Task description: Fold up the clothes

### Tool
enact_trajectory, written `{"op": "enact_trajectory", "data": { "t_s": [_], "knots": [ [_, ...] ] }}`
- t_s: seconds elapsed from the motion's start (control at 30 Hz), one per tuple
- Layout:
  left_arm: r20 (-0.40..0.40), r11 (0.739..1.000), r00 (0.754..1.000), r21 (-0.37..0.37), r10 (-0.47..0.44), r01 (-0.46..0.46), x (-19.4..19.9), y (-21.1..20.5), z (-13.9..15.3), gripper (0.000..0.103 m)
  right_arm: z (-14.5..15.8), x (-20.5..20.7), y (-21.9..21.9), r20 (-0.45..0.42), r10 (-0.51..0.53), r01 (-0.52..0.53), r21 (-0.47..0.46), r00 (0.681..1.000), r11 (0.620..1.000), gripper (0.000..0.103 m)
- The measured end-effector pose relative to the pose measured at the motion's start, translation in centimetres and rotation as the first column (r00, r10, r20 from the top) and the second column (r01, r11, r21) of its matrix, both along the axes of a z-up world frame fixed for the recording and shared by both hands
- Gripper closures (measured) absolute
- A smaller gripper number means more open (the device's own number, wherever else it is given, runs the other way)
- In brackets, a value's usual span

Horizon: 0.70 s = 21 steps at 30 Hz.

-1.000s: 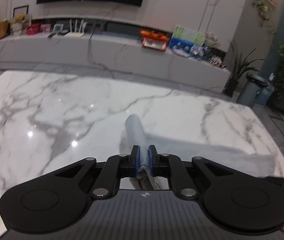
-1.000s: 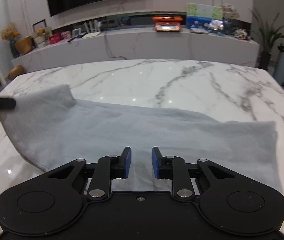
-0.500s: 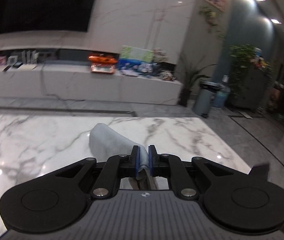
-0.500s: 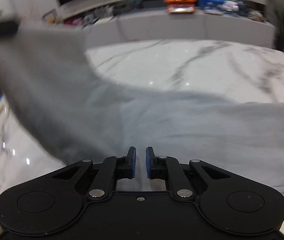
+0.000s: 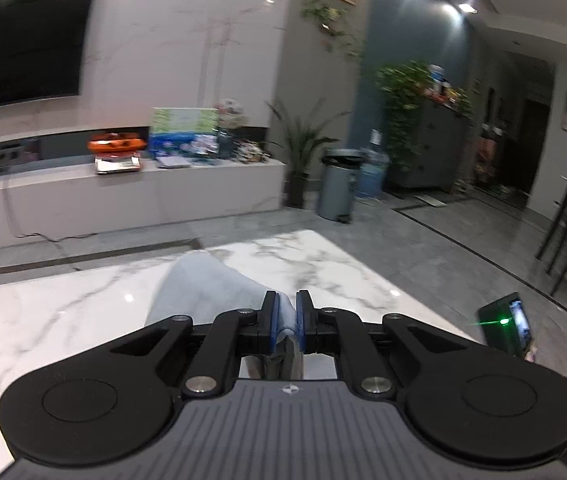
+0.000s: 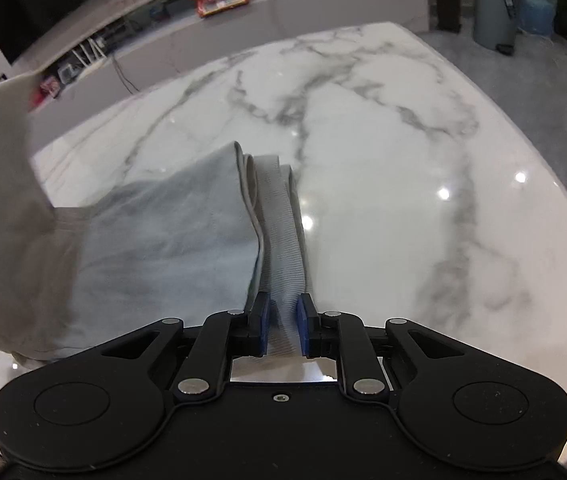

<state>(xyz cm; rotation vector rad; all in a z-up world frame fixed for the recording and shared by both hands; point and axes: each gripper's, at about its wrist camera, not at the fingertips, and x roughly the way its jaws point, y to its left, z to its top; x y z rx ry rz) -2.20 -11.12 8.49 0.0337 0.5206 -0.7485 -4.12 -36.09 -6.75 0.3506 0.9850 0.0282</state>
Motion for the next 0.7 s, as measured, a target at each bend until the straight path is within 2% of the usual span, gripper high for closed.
{"op": "enact_trajectory", "data": {
  "t_s": [0.13, 0.2, 0.43, 0.53, 0.63, 0.7],
  "knots": [
    [-0.025, 0.996, 0.996, 0.021, -0.085, 0.085, -0.7, -4.0, -1.8, 0.095, 0.2, 0.2, 0.8, 0.016, 0.033, -0.034, 0.018, 0.999, 0.999, 0.089],
    [-0.065, 0.992, 0.99, 0.027, -0.124, 0.126, -0.9, -5.9, -3.6, 0.098, 0.3, 0.2, 0.9, 0.022, 0.041, -0.041, 0.021, 0.999, 0.999, 0.089],
    [-0.178, 0.981, 0.97, 0.071, -0.165, 0.18, -1.0, -8.4, -9.2, 0.099, 0.2, -0.1, 0.4, 0.033, 0.074, -0.076, 0.085, 0.997, 0.993, 0.089],
    [-0.198, 0.983, 0.968, 0.069, -0.153, 0.169, -1.2, -6.8, -9.3, 0.098, 0.5, -0.3, 0.3, 0.035, 0.113, -0.115, 0.058, 0.993, 0.992, 0.088],
    [-0.193, 0.982, 0.968, 0.068, -0.16, 0.176, -1.5, -5.2, -9.1, 0.09, 1.3, -0.3, -0.3, 0.042, 0.118, -0.12, 0.039, 0.992, 0.992, 0.088],
    [-0.162, 0.982, 0.973, 0.071, -0.163, 0.176, -2.3, -3.8, -8.5, 0.072, 2.0, -0.5, -0.9, 0.048, 0.111, -0.112, 0.019, 0.993, 0.994, 0.087]
  ]
}}
